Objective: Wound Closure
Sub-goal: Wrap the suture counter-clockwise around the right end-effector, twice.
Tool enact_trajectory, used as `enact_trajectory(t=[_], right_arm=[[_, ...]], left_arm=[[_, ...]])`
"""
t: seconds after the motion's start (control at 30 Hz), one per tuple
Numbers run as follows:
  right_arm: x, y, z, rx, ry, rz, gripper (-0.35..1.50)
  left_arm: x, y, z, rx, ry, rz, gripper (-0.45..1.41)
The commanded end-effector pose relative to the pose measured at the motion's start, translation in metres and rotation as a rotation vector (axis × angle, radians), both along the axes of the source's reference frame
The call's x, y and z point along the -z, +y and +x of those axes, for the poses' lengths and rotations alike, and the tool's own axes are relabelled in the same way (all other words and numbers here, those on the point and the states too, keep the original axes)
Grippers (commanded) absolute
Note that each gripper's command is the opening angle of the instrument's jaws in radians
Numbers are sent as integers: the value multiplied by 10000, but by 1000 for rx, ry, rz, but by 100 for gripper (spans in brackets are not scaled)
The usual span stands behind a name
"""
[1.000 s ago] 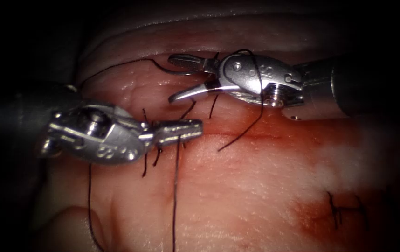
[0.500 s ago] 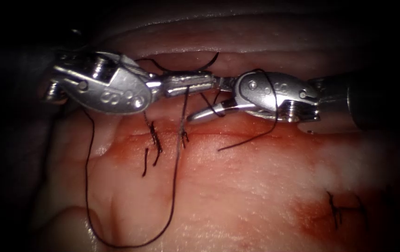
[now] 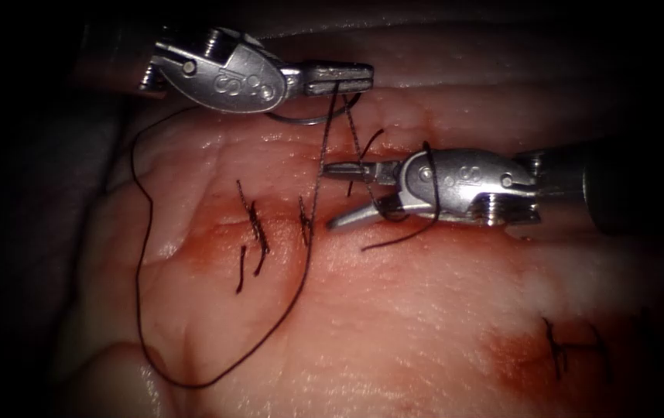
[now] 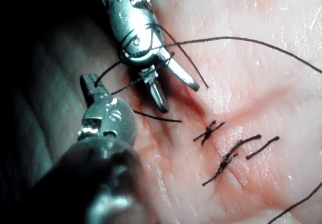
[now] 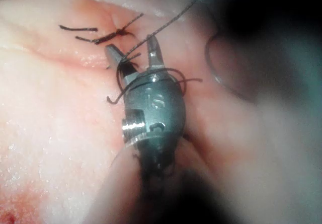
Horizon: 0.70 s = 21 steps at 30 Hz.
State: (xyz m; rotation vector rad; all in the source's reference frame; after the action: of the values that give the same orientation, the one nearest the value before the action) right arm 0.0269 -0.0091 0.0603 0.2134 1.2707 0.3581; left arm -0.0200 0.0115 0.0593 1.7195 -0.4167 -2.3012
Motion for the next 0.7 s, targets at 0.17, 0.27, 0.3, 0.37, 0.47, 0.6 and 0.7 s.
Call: enact_trajectory(t=[0.17, 0.27, 0.3, 0.37, 0.47, 0.6, 0.7], right_arm=[[-3, -17, 4, 38, 30, -3, 24], [0, -21, 4, 48, 100, 40, 17], [0, -21, 4, 48, 100, 40, 17], [1, -22, 2, 17, 176, 96, 12], [0, -22, -1, 0, 227, 138, 11], [-3, -16, -8, -103, 343, 194, 12], [-6, -10, -12, -171, 423, 232, 14]], left_arm=[[-16, 14, -3, 0, -16, 9, -45], [-31, 16, -1, -1, -22, 15, -45], [-31, 16, -1, -1, -22, 15, -45], [-43, 10, 2, -4, -26, 25, -45], [-50, 6, 5, -5, -25, 27, -45], [-72, -12, 16, -10, -15, 44, -45], [-84, -27, 22, -11, -9, 52, -45]])
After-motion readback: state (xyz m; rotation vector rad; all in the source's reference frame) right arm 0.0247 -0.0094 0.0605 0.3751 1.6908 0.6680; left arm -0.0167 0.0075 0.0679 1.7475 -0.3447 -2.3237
